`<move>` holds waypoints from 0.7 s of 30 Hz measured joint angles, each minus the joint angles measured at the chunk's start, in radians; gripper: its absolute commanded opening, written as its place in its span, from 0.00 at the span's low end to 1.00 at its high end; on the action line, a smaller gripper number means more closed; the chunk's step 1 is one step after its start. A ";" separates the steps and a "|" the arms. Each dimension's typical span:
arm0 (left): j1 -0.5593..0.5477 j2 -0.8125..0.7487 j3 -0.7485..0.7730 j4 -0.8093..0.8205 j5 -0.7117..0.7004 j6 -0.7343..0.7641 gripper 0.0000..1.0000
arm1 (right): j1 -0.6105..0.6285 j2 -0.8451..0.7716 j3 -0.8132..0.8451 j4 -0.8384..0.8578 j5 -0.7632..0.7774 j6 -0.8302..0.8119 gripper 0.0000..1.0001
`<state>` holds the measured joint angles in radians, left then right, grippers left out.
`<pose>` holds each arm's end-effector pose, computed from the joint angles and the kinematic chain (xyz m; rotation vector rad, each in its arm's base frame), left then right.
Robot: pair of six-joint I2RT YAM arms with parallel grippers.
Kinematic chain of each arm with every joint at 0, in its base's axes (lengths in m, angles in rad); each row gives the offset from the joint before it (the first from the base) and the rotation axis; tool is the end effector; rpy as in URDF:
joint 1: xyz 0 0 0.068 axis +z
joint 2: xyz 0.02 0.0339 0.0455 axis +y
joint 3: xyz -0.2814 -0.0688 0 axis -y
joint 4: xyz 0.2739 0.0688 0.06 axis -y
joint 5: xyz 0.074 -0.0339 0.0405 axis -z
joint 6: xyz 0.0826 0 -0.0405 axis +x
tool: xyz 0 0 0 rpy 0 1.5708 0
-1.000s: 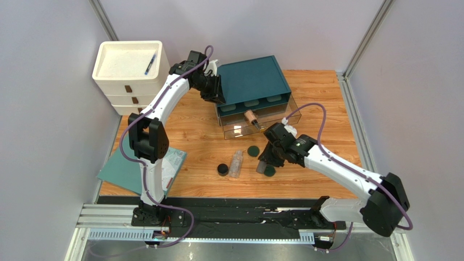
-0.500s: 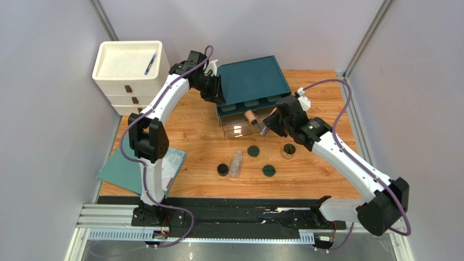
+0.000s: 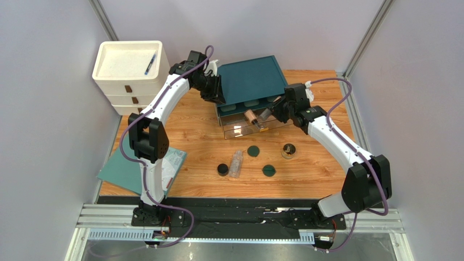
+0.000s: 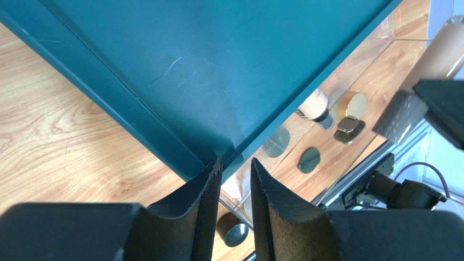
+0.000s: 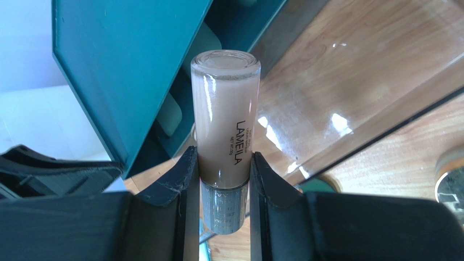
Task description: Organize the makeup
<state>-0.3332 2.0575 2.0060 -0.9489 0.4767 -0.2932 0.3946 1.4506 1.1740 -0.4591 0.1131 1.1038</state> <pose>0.4675 -0.2019 0.2840 0.2390 2.6160 -0.8424 0.3561 0.1382 0.2710 0.8843 2.2159 0.6218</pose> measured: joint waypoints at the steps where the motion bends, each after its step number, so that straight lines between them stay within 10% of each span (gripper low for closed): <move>1: 0.000 0.000 0.000 0.000 0.000 0.001 0.35 | -0.005 0.003 0.000 0.005 -0.003 0.003 0.01; 10: 0.000 0.000 0.002 -0.002 0.000 0.005 0.34 | -0.025 0.041 -0.002 0.038 -0.056 0.016 0.47; 21: -0.002 0.000 0.013 -0.030 -0.015 0.012 0.34 | -0.027 0.058 0.041 -0.015 -0.081 -0.035 0.53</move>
<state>-0.3355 2.0571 2.0190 -0.9791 0.4614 -0.2813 0.3672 1.5085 1.2148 -0.4740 0.0322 1.0683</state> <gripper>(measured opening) 0.345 0.525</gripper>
